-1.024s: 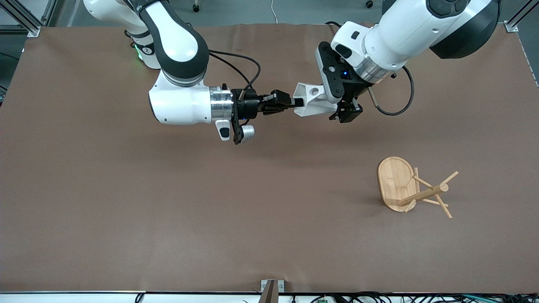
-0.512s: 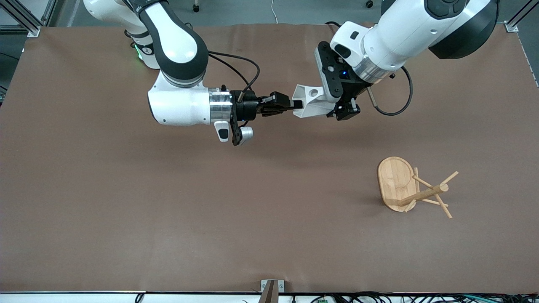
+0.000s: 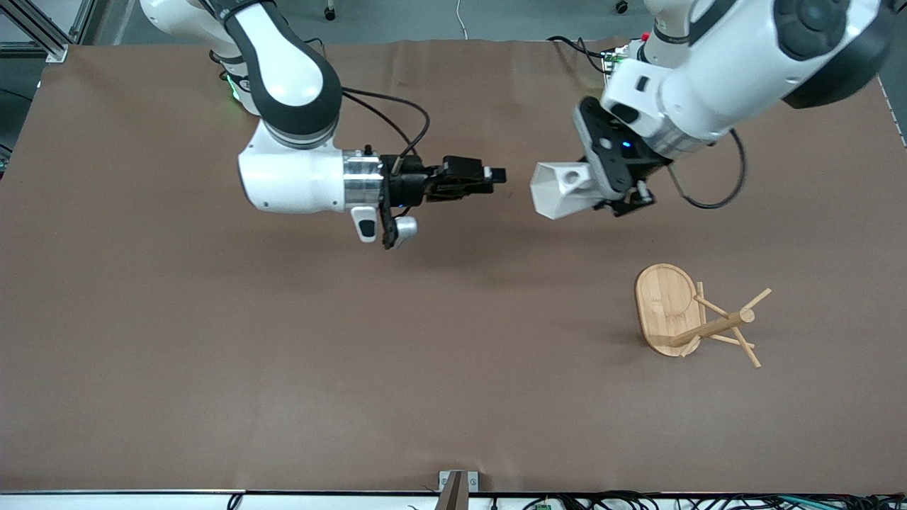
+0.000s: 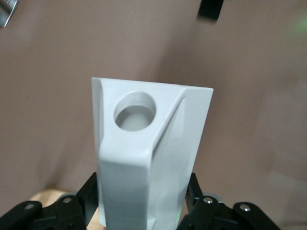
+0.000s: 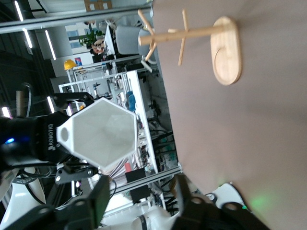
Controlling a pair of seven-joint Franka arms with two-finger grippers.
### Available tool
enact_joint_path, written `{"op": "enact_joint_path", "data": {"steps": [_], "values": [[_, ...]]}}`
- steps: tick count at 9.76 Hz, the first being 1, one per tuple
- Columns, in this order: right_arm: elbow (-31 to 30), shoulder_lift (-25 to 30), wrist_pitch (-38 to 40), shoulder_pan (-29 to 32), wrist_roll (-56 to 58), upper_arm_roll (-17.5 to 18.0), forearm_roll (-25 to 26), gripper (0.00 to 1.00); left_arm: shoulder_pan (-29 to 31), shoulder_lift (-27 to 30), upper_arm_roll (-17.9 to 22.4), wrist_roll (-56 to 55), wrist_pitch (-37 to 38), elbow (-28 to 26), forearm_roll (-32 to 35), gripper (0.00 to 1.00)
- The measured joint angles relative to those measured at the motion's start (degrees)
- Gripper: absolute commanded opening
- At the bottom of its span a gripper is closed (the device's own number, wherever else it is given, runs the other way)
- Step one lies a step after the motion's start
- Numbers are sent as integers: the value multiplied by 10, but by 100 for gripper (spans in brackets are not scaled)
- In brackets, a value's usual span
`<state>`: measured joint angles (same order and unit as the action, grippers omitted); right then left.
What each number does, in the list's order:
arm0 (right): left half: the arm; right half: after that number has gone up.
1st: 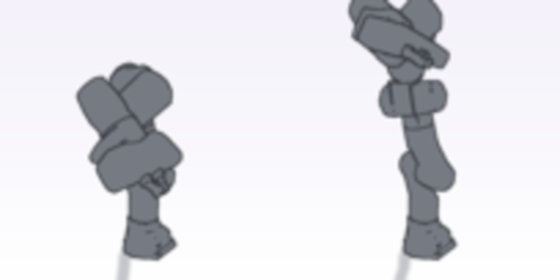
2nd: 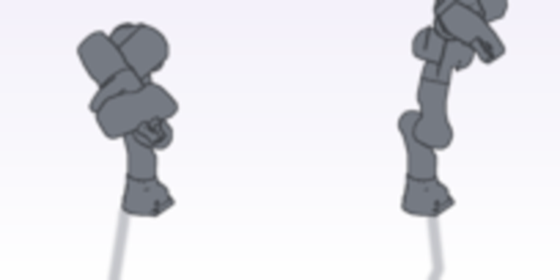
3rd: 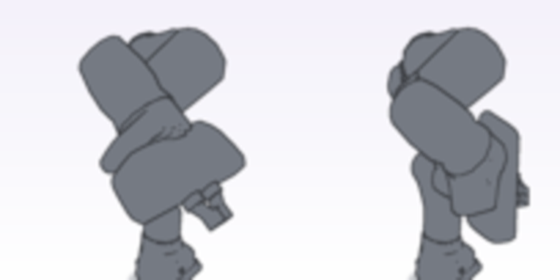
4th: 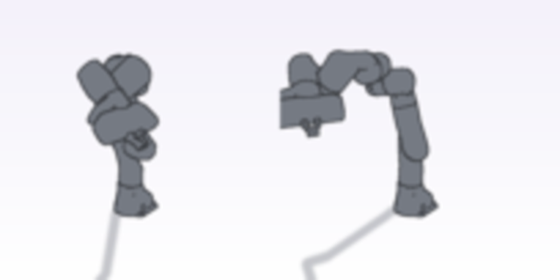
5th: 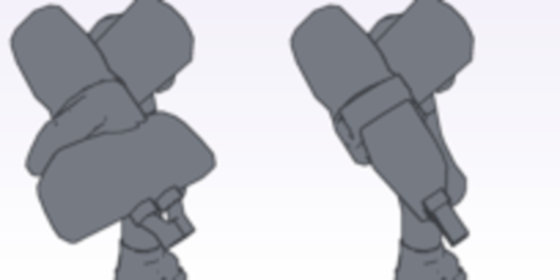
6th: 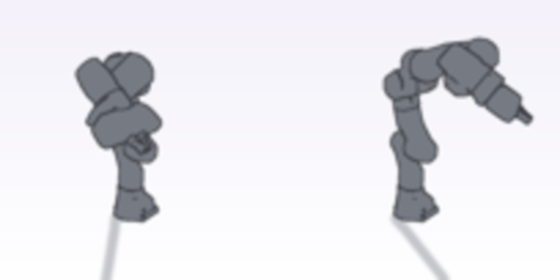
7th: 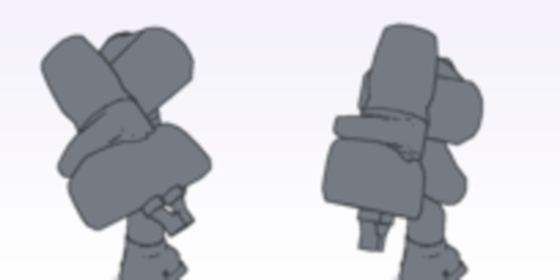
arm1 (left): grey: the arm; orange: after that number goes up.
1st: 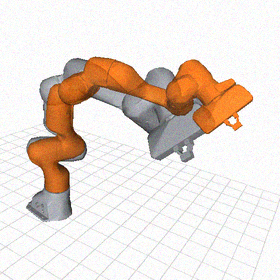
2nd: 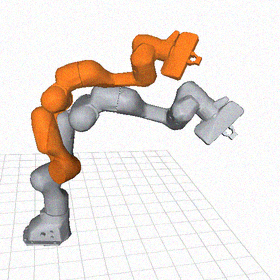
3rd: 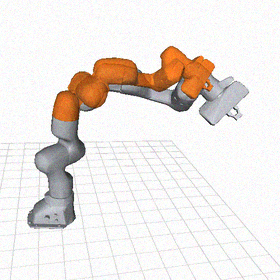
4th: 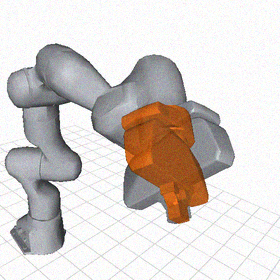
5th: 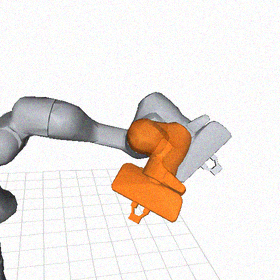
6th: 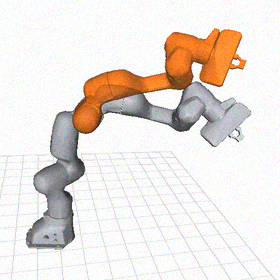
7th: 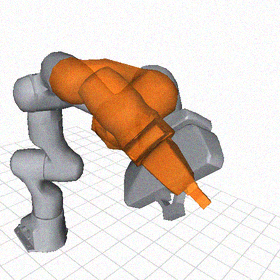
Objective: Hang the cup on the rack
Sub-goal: 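Carry the cup with the left gripper while the right gripper withdraws, then lower the cup onto a rack peg with the left gripper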
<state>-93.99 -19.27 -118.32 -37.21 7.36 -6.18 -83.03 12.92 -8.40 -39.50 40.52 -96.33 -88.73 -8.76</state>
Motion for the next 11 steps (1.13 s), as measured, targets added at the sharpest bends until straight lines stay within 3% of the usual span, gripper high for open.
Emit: {"op": "enact_joint_path", "data": {"steps": [2, 5, 6, 7, 9, 11], "values": [[0, 16, 52, 80, -1, -3, 135, 100, 25, -1, 0, -117, 19, -1, 35, 39], [-13, 58, 86, 204, -2, -11, 402, 100, 93, -18, 2, -224, 17, -9, 61, 39], [-20, 77, 97, 240, -2, -12, 468, 100, 116, -32, 3, -245, 9, -15, 62, 39], [-24, 91, 117, 272, -2, -18, 513, 100, 128, -46, 3, -281, -4, -25, 62, 40], [-18, 111, 152, 301, 1, -62, 611, 100, 129, -60, 2, -351, -38, -46, 62, 40], [39, 122, 210, 325, 1, -82, 716, 100, 135, -73, 2, -378, -81, -64, 63, 40]]}}
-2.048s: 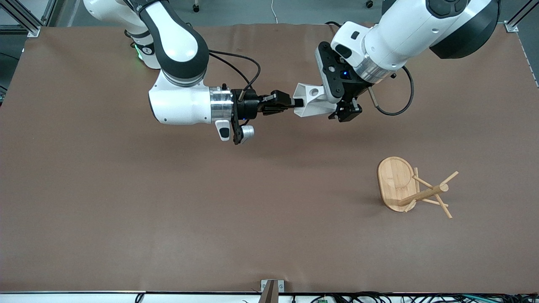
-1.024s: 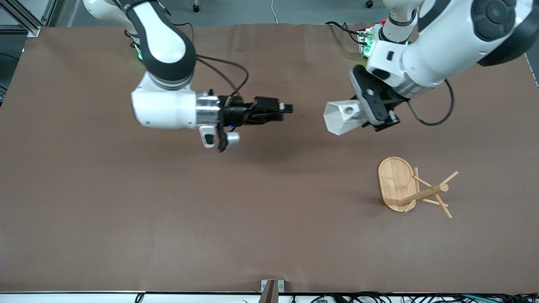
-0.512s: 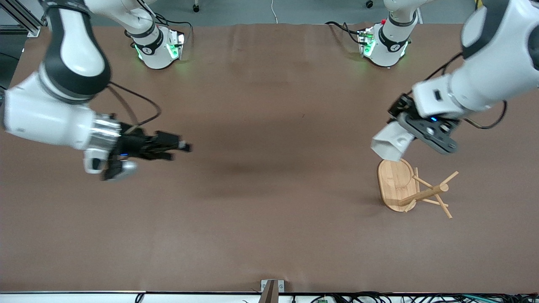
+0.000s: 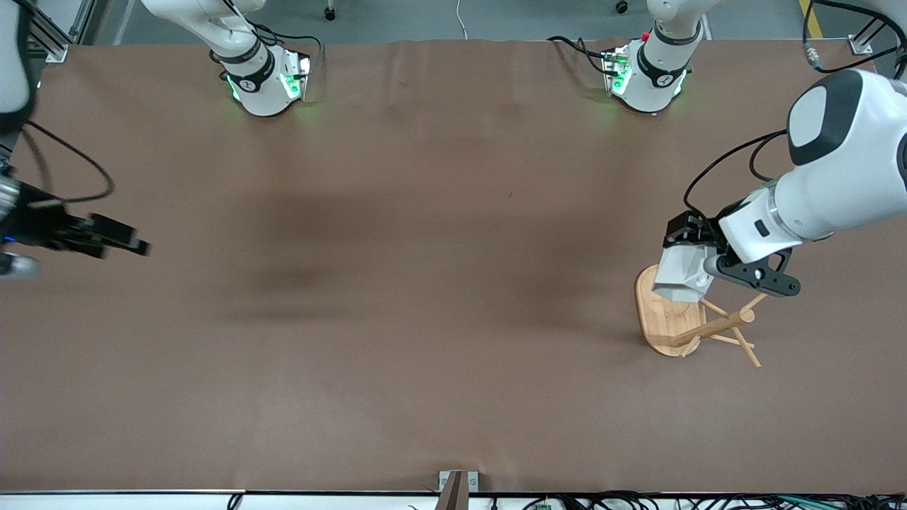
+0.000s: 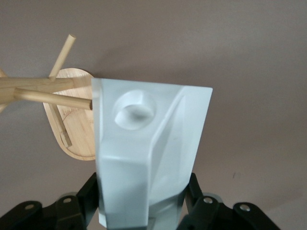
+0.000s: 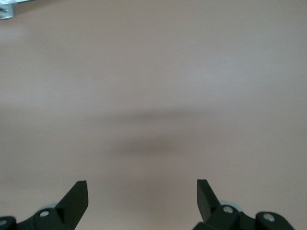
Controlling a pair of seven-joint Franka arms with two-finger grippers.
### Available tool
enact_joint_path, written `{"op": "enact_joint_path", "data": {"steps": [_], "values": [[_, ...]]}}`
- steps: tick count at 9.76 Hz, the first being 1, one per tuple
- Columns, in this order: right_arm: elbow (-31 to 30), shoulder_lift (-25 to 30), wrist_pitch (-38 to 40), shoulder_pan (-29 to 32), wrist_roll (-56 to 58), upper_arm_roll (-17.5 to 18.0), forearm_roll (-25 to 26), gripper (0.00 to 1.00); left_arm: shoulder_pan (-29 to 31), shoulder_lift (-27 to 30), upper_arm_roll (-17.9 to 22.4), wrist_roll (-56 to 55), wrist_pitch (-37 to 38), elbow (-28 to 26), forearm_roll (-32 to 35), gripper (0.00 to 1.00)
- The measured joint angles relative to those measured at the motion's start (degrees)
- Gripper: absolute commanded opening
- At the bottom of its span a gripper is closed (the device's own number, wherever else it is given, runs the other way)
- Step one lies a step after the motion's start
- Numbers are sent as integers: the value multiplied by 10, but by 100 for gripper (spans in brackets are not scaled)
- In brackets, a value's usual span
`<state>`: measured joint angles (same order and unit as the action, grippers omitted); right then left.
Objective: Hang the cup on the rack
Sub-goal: 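Lower the cup onto a rack peg with the left gripper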
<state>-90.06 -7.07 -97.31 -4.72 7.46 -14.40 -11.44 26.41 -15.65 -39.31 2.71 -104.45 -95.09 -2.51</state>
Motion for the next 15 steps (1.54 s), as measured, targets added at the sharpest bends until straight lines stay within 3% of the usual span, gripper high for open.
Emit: {"op": "enact_joint_path", "data": {"steps": [3, 5, 9, 15], "values": [[90, 5, 72, 23, 0, -2, 81, 100, -1, -29, -2, -31, -23, -11, 0, 40], [118, 9, 132, 35, -2, 11, 95, 100, -6, -32, -6, -40, -23, -15, 0, 40], [89, 62, 140, 63, -5, 36, 101, 100, -11, -34, -7, -59, -88, -46, 38, 40], [53, 90, 137, 78, -35, 81, 130, 100, -8, -49, -5, -71, -98, -56, 74, 41]]}}
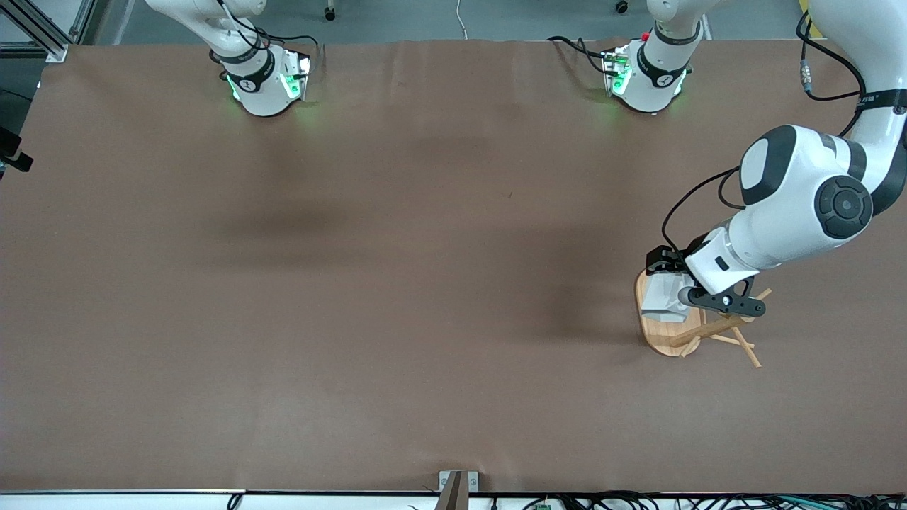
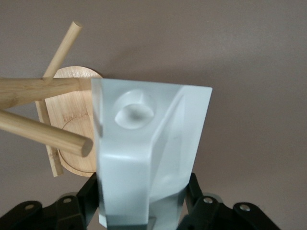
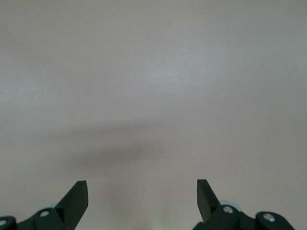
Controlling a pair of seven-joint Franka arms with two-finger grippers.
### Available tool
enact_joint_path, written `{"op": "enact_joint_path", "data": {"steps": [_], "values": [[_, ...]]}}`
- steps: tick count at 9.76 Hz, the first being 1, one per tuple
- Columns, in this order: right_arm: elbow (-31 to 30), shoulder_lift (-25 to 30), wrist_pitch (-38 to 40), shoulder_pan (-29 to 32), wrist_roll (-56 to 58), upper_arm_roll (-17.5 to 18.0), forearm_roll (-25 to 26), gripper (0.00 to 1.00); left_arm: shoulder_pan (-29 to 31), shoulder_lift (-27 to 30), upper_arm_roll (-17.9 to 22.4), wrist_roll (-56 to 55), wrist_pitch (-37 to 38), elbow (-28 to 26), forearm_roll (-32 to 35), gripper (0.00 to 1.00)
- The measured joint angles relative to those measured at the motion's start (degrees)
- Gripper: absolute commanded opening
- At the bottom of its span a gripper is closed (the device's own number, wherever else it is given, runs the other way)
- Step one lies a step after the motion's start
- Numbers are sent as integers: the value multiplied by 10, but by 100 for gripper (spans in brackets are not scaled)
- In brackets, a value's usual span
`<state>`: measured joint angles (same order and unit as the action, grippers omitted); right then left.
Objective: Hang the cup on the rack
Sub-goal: 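Lower the cup onto a rack peg with the left gripper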
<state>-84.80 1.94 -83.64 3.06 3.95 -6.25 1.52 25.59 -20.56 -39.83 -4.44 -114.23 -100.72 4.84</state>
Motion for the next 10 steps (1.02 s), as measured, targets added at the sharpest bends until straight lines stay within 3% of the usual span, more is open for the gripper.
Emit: {"op": "enact_joint_path", "data": {"steps": [10], "values": [[-4, 0, -2, 1, -1, 5, 0, 100, 22, -8, 3, 43, -4, 12, 2, 42]]}}
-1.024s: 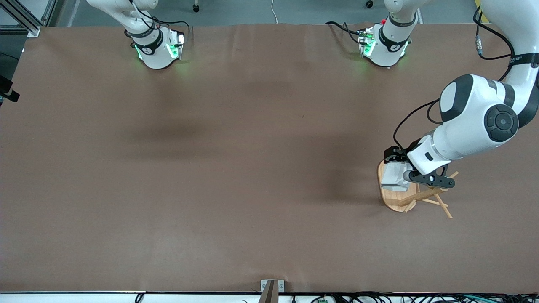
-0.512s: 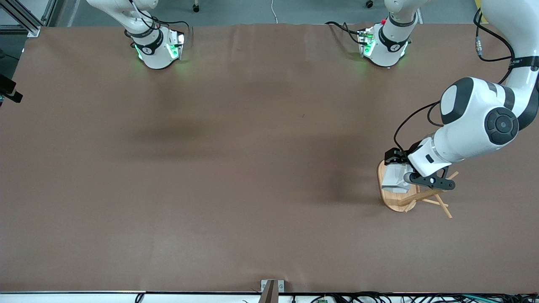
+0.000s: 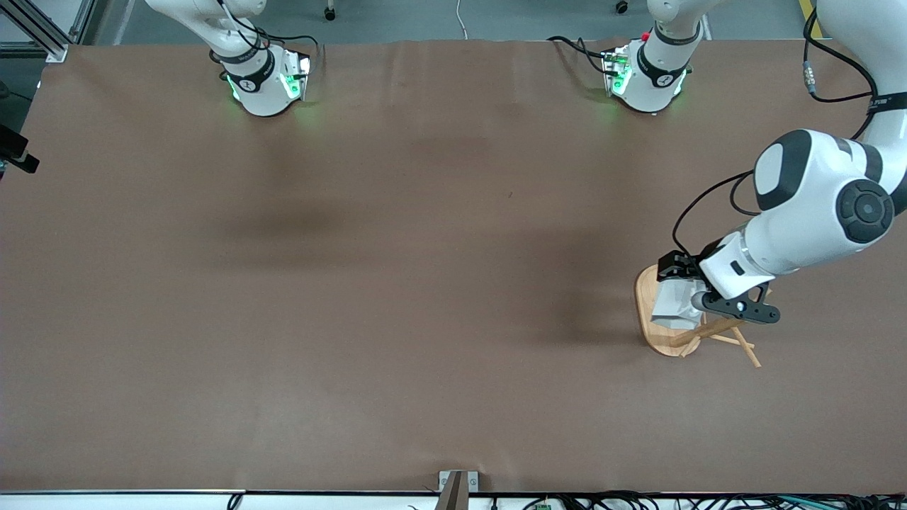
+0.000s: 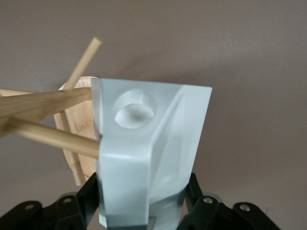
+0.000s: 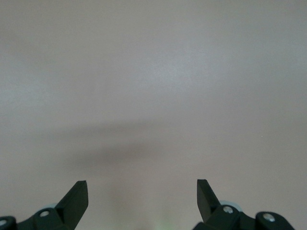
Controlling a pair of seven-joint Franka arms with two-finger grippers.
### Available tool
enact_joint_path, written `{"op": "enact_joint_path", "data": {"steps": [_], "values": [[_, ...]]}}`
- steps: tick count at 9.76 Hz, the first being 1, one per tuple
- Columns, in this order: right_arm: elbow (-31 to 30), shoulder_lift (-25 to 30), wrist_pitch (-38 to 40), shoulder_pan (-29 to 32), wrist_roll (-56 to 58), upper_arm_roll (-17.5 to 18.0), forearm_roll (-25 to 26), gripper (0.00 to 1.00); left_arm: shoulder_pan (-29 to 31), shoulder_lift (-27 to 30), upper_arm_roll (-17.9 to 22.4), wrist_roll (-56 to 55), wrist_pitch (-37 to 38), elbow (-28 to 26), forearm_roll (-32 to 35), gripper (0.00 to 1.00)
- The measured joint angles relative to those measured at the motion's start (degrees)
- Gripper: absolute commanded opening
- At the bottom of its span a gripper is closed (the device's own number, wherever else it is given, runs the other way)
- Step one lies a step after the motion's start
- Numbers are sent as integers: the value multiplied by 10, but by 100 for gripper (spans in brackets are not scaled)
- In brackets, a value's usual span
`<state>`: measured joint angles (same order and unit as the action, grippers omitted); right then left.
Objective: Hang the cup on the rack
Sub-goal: 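Lower the cup onto a rack peg with the left gripper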
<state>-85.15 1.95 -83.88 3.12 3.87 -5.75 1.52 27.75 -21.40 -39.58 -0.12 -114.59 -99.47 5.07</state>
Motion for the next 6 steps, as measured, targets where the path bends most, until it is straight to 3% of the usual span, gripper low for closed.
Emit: {"op": "enact_joint_path", "data": {"steps": [3, 4, 5, 6], "values": [[0, 0, 0, 0, 0, 0, 0, 100, 8, -10, 0, 10, 0, 5, 0, 44], [0, 0, 0, 0, 0, 0, 0, 100, 7, -16, 0, 10, 0, 8, 0, 51], [0, 0, 0, 0, 0, 0, 0, 100, 7, -21, 0, 10, 0, 10, 0, 62], [0, 0, 0, 0, 0, 0, 0, 100, 7, -27, 0, 10, 0, 14, 0, 88]]}}
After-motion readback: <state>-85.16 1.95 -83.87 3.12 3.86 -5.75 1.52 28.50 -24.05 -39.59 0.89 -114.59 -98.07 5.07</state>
